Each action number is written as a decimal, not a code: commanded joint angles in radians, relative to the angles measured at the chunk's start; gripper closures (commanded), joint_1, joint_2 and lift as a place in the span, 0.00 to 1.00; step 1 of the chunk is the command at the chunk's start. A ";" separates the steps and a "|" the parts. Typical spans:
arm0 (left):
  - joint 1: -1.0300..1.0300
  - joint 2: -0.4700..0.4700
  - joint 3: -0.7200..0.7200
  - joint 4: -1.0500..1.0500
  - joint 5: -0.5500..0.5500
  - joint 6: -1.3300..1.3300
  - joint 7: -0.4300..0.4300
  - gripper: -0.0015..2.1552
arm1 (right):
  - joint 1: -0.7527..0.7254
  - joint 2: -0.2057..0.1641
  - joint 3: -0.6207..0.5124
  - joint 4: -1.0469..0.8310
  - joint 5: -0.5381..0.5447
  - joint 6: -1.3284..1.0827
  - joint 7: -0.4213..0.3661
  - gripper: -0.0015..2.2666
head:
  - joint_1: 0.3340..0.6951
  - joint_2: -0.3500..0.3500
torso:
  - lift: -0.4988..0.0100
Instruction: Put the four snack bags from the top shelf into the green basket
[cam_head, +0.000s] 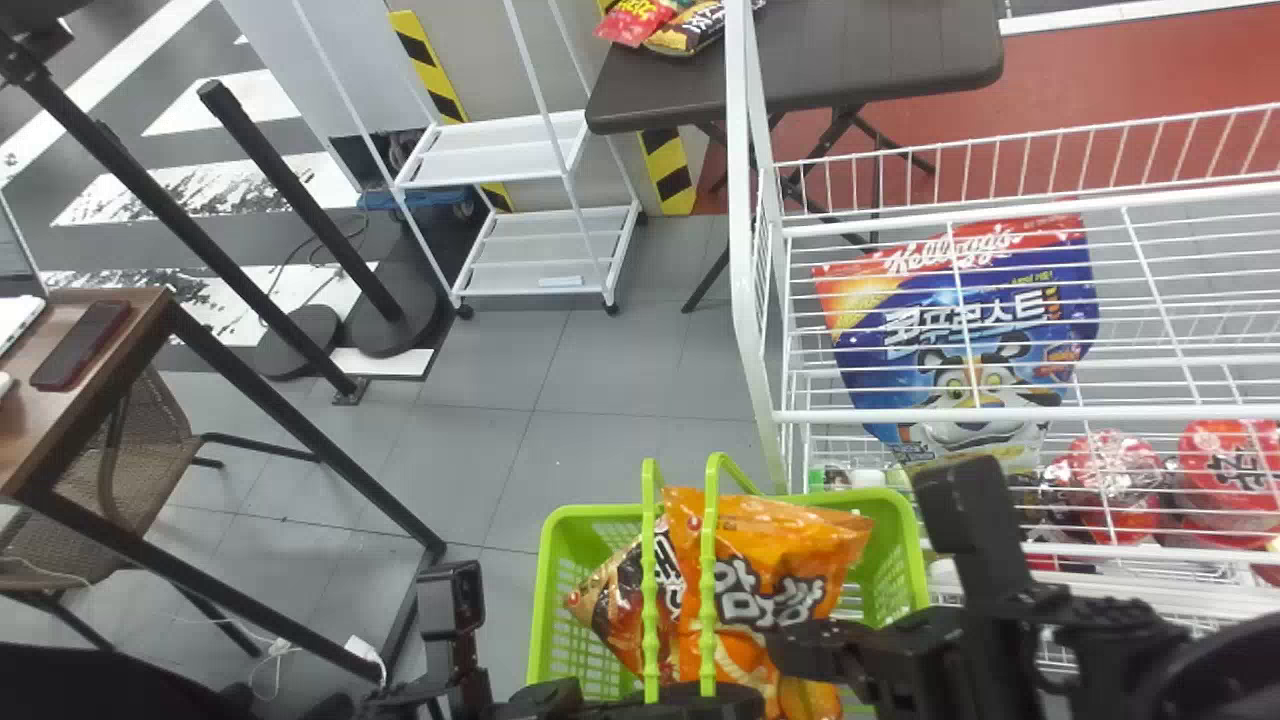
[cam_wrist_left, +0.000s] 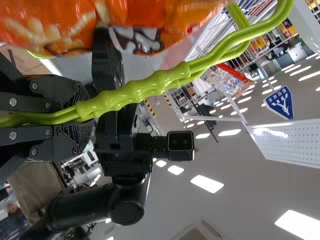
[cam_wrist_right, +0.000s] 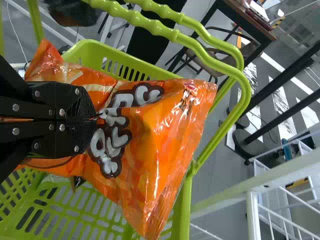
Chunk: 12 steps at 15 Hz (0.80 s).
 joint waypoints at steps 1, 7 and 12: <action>0.005 0.000 -0.006 -0.010 0.002 0.002 -0.010 1.00 | -0.071 0.026 0.041 0.104 0.005 -0.023 0.000 0.96 | 1.00 1.00 | 0.98; 0.011 0.003 -0.003 -0.017 0.005 0.008 -0.010 1.00 | -0.049 -0.005 -0.008 0.055 -0.032 0.011 0.074 0.01 | 1.00 1.00 | 0.98; 0.005 0.006 -0.003 -0.008 0.003 0.008 -0.010 1.00 | 0.106 -0.042 -0.347 -0.295 -0.037 0.146 0.120 0.02 | 1.00 1.00 | 0.98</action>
